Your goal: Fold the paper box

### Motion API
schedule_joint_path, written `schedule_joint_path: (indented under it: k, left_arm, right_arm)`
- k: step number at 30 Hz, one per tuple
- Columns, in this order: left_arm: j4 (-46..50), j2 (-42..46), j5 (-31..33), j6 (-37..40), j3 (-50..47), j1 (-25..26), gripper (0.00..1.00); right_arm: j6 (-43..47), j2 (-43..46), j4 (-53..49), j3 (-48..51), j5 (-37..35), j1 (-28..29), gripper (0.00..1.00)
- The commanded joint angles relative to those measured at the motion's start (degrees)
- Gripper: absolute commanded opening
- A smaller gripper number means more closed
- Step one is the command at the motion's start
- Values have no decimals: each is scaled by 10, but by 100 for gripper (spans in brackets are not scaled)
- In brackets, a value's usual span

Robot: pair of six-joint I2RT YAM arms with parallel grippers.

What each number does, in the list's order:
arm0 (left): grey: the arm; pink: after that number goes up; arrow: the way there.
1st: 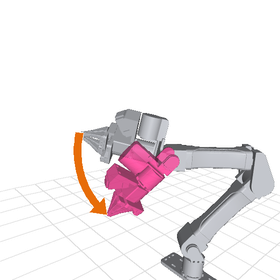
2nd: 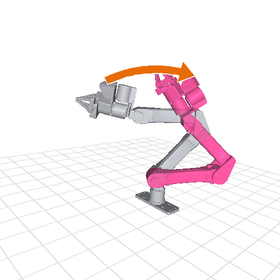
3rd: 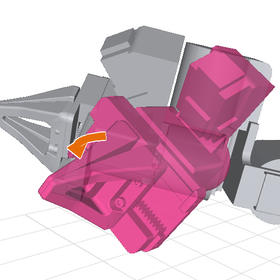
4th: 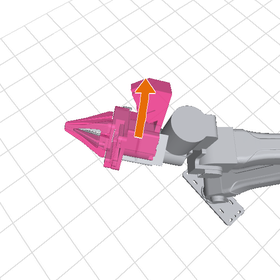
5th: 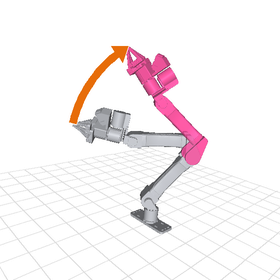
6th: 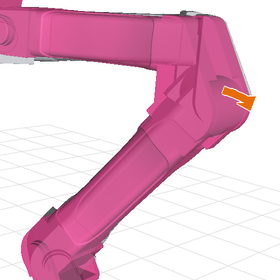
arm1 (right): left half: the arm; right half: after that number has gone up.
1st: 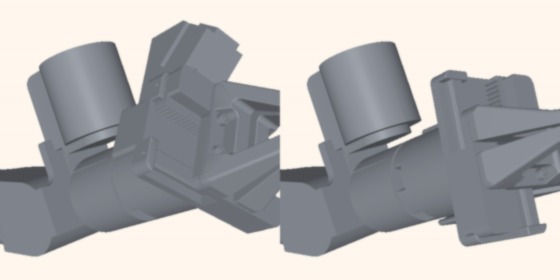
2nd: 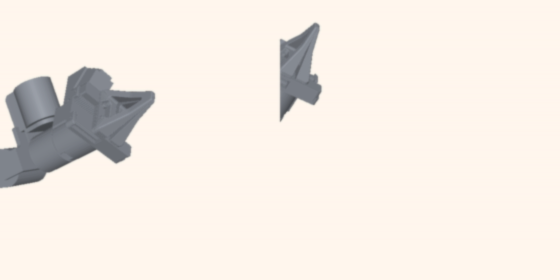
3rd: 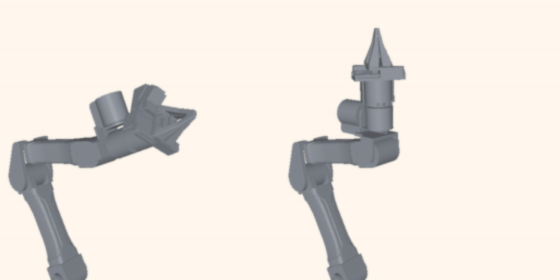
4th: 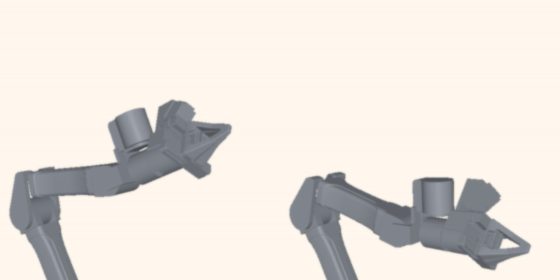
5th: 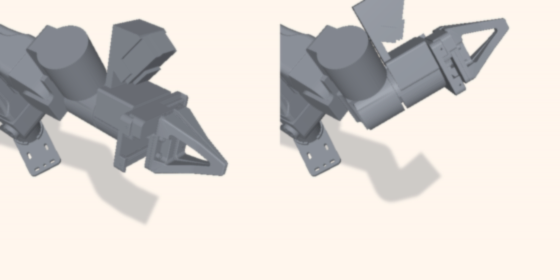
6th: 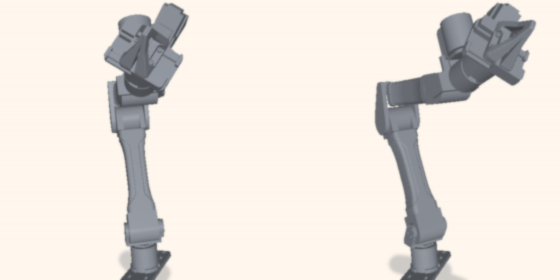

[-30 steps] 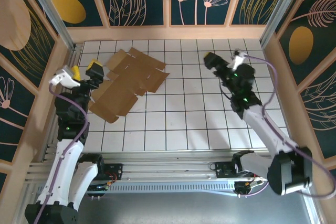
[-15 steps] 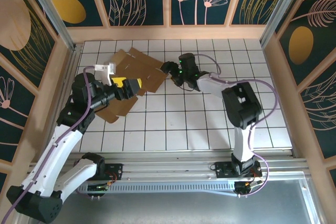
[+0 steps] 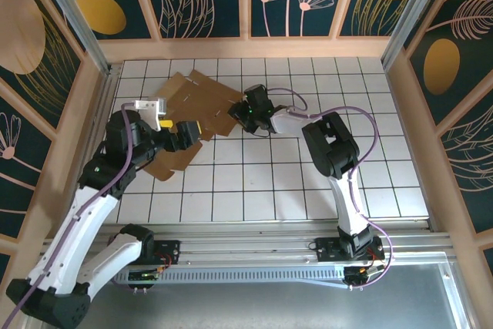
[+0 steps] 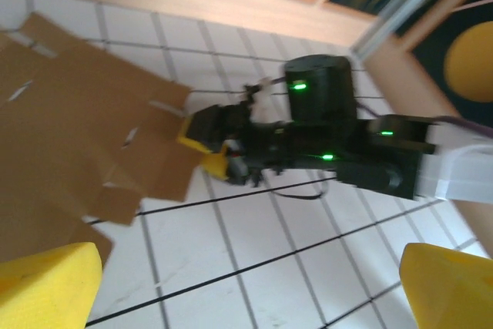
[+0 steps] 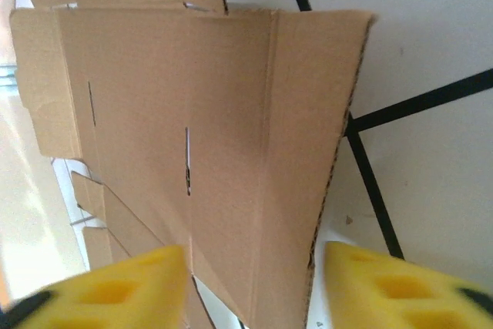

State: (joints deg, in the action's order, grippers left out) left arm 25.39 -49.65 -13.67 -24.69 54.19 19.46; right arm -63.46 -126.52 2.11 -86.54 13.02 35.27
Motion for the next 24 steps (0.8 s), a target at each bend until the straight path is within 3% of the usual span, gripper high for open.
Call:
schedule_joint_path:
  k: [1, 4, 8, 13, 17, 24]
  left_arm:
    - [66, -23, 82, -20, 34, 1, 99]
    - [68, -30, 78, -27, 42, 1, 99]
    - [67, -36, 85, -37, 36, 2, 99]
    - [44, -79, -20, -34, 19, 2, 99]
    - [-15, -99, -66, -73, -27, 6, 95]
    - [-87, -188, -52, -137, -32, 68, 88]
  right_arm:
    - [8, -15, -24, -25, -22, 2, 33]
    - [25, 6, -30, -10, -52, -5, 12]
    - [120, 59, -56, 7, -65, -32, 1]
    - [235, 161, -85, 91, -65, -89, 0]
    - [288, 268, -70, 209, -73, -141, 0]
    - [392, 383, -36, 312, -141, -157, 0]
